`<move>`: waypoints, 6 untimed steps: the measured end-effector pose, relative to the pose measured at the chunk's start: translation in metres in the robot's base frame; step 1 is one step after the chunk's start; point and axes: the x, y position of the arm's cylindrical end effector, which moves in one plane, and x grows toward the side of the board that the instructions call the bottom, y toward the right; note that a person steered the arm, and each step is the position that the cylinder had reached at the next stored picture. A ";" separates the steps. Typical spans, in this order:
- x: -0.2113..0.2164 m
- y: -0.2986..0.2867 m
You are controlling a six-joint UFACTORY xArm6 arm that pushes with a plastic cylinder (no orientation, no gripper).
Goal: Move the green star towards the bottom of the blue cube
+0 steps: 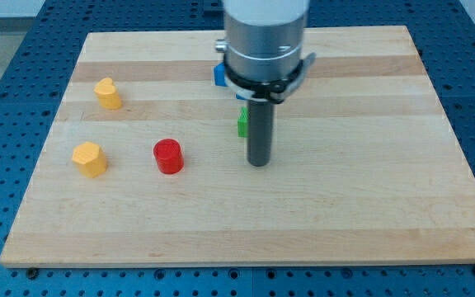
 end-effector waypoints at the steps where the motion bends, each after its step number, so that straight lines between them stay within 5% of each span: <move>1: -0.023 -0.005; 6: -0.052 0.008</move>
